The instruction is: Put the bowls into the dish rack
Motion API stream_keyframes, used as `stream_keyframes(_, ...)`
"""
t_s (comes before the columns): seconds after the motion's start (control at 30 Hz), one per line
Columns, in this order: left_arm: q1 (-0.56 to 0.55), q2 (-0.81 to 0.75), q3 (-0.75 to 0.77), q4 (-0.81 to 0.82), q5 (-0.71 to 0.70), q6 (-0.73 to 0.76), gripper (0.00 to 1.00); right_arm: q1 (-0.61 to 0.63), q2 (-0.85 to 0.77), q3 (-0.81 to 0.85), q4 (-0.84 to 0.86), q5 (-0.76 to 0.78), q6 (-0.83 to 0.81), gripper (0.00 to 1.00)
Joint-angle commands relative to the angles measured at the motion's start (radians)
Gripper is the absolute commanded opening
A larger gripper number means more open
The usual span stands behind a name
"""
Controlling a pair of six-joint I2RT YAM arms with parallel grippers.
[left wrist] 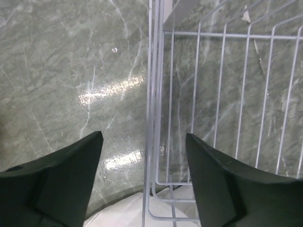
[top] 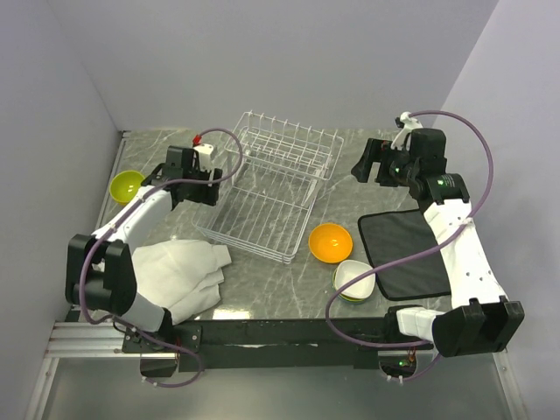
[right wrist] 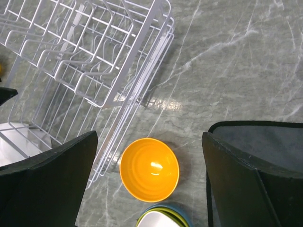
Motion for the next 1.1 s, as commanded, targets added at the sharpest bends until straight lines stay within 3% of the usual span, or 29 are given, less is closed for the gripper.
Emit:
stream_keyframes(0.0, -0.005, 0.048, 0.064, -0.004, -0.001, 0.013, 0.74, 0.002, 0.002, -0.02, 0.043, 0.015, -0.005, 0.98)
stream_keyframes(0.13, -0.003, 0.099, 0.104, -0.019, 0.04, 0.012, 0.49, 0.003, 0.009, -0.043, 0.046, 0.017, 0.013, 0.98)
stream_keyframes(0.2, -0.005, 0.108, 0.116, -0.022, 0.042, 0.001, 0.43, 0.003, 0.018, -0.046, 0.049, 0.005, 0.026, 0.98)
stream_keyframes(0.23, -0.005, 0.117, 0.13, -0.022, 0.043, -0.002, 0.33, 0.009, 0.02, -0.046, 0.049, 0.005, 0.029, 0.97)
stream_keyframes(0.3, -0.003, 0.128, 0.144, -0.027, 0.039, -0.021, 0.26, 0.022, 0.031, -0.041, 0.045, 0.006, 0.043, 0.97)
stream_keyframes(0.37, 0.0, 0.137, 0.154, -0.022, 0.036, -0.033, 0.11, 0.055, 0.034, -0.038, 0.045, 0.008, 0.041, 0.96)
stream_keyframes(0.43, 0.001, 0.143, 0.159, -0.01, 0.048, -0.126, 0.02, 0.078, 0.042, -0.035, 0.046, 0.015, 0.04, 0.96)
stream_keyframes(1.07, 0.106, 0.261, 0.319, 0.016, 0.04, -0.406, 0.01, 0.094, 0.1, 0.035, 0.046, 0.04, 0.03, 0.96)
